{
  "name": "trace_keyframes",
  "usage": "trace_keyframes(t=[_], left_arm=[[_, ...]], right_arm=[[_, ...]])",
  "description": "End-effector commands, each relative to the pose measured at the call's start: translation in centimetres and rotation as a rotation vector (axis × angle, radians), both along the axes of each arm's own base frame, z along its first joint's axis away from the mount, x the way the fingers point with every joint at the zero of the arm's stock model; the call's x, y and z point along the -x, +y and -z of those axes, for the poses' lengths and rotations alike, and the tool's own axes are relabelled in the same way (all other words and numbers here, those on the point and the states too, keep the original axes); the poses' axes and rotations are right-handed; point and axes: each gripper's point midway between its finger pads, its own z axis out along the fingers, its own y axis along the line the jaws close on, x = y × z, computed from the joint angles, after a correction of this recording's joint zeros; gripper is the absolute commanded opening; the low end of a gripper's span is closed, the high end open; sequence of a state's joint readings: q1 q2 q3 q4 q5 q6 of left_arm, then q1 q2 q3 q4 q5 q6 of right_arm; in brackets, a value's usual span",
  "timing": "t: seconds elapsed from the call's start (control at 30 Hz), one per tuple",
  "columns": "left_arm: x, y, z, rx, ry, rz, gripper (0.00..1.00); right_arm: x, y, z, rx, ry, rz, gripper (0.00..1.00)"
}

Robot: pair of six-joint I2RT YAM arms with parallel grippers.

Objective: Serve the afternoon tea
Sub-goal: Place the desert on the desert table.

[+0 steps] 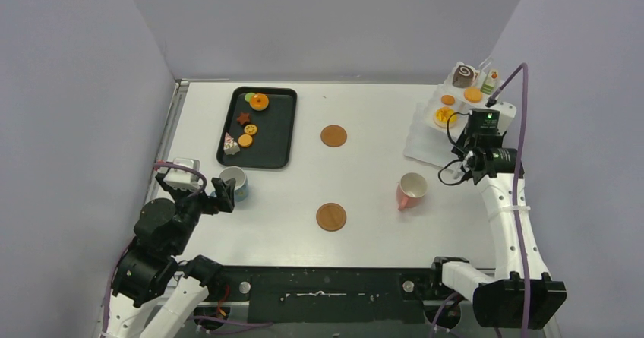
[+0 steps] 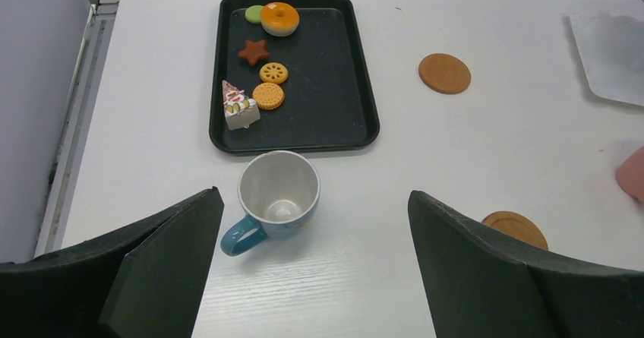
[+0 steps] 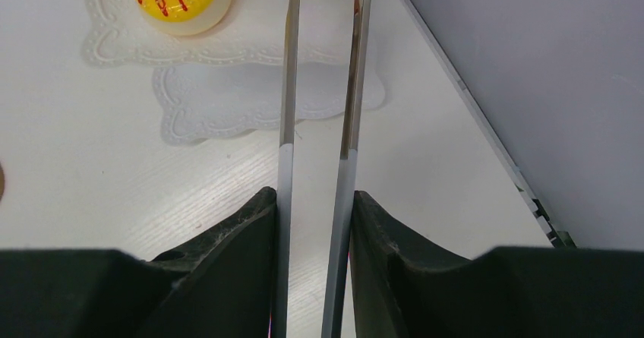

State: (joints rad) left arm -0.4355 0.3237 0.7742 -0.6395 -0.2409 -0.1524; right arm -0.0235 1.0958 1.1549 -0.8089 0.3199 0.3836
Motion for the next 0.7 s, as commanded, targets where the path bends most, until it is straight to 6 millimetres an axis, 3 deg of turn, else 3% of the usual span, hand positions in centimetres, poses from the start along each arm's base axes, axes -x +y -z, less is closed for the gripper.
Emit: trace_keyframes(t=[0.0,0.67], left_arm=[[-0.1,0.3,-1.2,0.015,-0.052,-0.019,0.91],[-0.3,0.0,-1.1,0.014,-0.049,-0.003,0.91]], right_arm=[[-2.8,-1.0,-1.5,-0.023,-0.128,0.012,0.21],[-5.9,-2.4,-0.3,-0.163,-0.241,-0.031,0.26]])
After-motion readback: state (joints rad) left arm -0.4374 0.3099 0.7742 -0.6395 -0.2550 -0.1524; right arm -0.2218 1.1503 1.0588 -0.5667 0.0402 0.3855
